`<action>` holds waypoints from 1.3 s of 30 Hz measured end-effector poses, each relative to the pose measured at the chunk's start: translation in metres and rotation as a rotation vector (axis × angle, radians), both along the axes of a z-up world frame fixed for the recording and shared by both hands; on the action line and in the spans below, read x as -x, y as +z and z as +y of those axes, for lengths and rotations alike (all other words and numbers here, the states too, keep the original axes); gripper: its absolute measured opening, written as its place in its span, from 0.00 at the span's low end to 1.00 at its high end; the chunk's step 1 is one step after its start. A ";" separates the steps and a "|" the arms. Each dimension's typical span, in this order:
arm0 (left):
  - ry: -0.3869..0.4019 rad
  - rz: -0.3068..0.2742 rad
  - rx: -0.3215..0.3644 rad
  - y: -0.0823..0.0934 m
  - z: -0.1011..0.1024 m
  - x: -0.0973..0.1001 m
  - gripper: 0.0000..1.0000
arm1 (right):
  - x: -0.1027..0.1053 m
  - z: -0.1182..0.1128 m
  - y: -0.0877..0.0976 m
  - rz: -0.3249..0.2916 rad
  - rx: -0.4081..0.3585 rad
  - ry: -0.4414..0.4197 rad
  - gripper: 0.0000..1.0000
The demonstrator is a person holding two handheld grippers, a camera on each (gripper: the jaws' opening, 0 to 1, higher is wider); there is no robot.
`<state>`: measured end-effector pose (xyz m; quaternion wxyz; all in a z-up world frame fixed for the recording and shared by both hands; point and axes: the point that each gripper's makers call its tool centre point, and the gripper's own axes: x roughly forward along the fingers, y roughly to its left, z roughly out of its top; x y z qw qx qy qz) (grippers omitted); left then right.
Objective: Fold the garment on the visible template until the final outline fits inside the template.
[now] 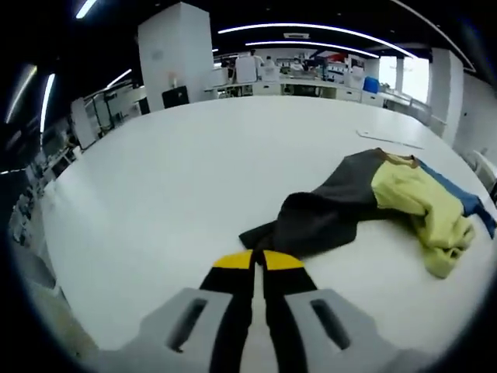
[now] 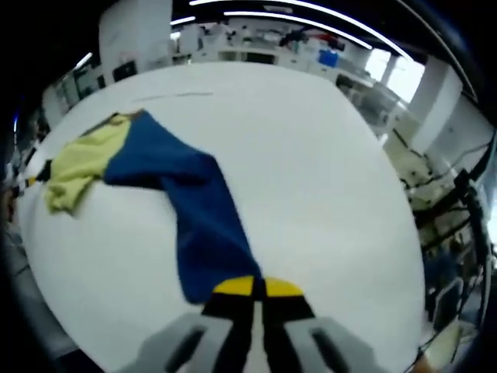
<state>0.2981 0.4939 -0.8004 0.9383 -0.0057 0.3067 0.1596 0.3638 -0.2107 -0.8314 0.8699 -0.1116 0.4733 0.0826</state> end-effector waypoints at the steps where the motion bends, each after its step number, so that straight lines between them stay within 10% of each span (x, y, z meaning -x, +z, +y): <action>1: -0.001 -0.002 -0.014 0.001 0.003 0.000 0.00 | -0.001 -0.004 0.001 -0.001 0.008 0.012 0.00; 23: 0.111 0.044 -0.057 -0.014 0.071 0.011 0.00 | -0.030 -0.040 -0.007 0.020 0.074 0.013 0.00; 29: 0.082 0.050 -0.069 -0.012 0.060 0.012 0.05 | -0.024 -0.033 -0.002 0.008 0.037 -0.023 0.01; 39: -0.042 0.000 -0.040 0.002 0.016 0.008 0.41 | -0.011 0.009 0.011 -0.026 -0.096 0.005 0.33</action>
